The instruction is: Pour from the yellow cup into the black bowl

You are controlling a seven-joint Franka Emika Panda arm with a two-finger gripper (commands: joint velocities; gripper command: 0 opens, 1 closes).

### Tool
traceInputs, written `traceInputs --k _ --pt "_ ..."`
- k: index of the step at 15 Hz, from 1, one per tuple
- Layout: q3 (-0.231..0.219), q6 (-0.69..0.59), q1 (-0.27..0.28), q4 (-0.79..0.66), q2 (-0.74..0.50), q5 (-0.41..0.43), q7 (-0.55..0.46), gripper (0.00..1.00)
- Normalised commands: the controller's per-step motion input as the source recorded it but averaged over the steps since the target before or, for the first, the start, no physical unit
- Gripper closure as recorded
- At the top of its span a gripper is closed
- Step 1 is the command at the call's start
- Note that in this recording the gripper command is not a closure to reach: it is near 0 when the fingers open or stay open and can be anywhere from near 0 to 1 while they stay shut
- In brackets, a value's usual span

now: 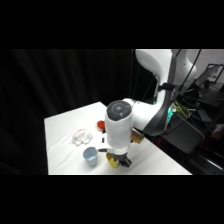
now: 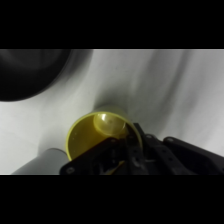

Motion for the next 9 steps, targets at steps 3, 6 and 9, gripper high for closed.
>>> traceInputs --k 3,6,9 --pt "-0.074 -0.21 0.059 0.16 0.04 0.076 -0.05 0.0" --pt "-0.02 -0.17 0.01 0.04 -0.07 0.134 -0.07 0.0" --pt "0.019 -0.15 -0.045 -0.08 -0.17 0.183 -0.13 0.0"
